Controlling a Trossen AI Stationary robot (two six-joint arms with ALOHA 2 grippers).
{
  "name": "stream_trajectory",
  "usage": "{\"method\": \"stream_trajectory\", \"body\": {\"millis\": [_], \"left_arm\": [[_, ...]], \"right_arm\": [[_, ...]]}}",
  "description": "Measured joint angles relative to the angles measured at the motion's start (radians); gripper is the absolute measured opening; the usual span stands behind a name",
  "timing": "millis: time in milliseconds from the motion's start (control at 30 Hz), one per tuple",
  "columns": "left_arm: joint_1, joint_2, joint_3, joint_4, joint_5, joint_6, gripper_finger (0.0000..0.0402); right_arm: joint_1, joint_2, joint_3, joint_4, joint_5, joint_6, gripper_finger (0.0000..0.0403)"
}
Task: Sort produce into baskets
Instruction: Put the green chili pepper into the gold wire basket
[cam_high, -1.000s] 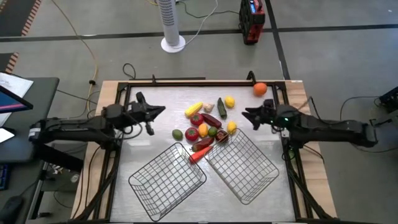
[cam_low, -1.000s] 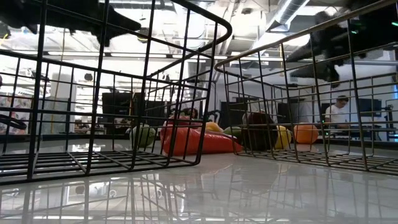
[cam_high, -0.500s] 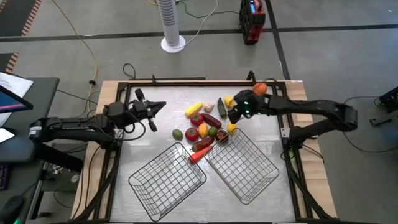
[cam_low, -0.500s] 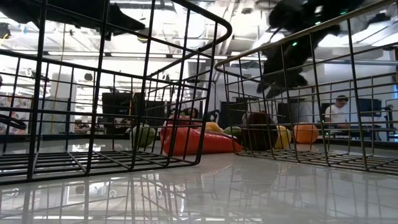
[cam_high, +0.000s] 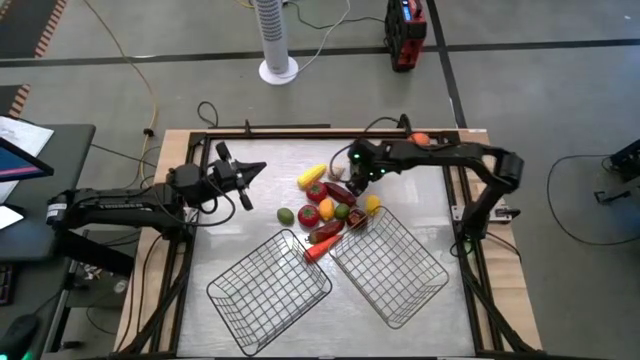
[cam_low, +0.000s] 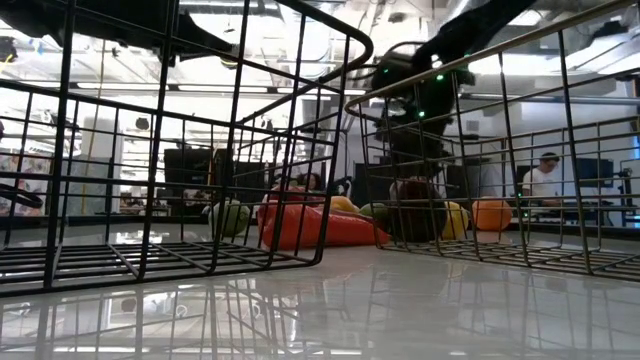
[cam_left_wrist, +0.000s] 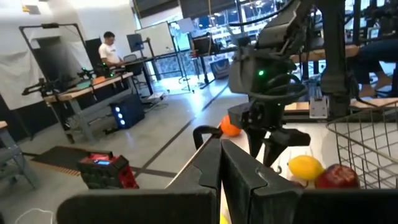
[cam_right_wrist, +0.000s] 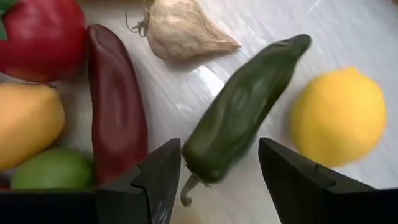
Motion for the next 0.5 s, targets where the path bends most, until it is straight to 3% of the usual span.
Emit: {"method": "stream_trajectory", "body": {"millis": [267,500], "left_arm": [[0.000,0.000,0.000,-0.051,0.000,0.009,0.0000],[0.000,0.000,0.000,-0.064,0.000,0.009,0.0000]], "right_arm": [[0.000,0.139,0.171,-0.153,0.012,0.058,0.0245],[0.000,0.227,0.237,-0.201,0.021,0.091,0.0245]]}}
